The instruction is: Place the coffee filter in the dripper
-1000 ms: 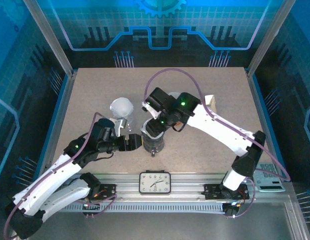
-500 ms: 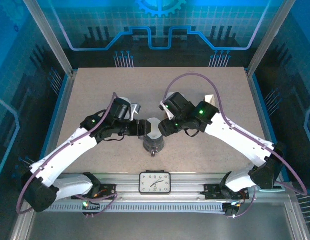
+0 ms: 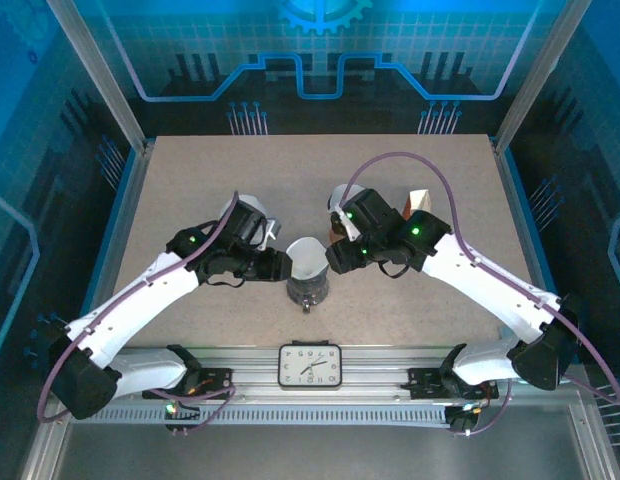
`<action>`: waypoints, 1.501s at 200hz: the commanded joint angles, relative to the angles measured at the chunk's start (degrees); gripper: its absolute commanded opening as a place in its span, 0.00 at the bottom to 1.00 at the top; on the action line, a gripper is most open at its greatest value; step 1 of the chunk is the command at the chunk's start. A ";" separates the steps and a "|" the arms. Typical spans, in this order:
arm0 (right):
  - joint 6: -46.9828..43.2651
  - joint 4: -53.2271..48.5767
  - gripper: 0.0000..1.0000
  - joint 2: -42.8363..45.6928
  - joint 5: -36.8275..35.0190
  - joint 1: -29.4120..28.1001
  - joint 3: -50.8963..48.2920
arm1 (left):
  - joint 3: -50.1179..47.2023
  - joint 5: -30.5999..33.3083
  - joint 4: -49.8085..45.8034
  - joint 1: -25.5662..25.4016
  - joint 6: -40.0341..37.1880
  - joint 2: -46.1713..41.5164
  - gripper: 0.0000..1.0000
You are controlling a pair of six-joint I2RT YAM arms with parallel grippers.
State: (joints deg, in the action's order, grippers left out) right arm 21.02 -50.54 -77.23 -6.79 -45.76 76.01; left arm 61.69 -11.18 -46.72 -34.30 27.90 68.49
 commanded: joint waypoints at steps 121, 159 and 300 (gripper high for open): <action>-3.41 6.87 0.36 -7.47 3.53 0.15 3.44 | 1.42 1.78 0.39 -0.15 -0.74 1.76 0.36; -3.61 5.98 0.21 -8.72 1.92 -0.46 3.32 | 0.71 1.60 1.10 -0.17 -0.55 1.75 0.36; -2.81 5.66 0.66 -10.49 -0.71 -2.67 5.53 | -0.78 1.82 1.80 -0.06 -0.83 1.64 0.37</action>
State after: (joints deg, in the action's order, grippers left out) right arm 17.61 -44.95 -86.80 -7.99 -47.70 79.31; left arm 62.00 -9.74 -45.69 -34.30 27.90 69.93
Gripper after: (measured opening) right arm 0.648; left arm 0.371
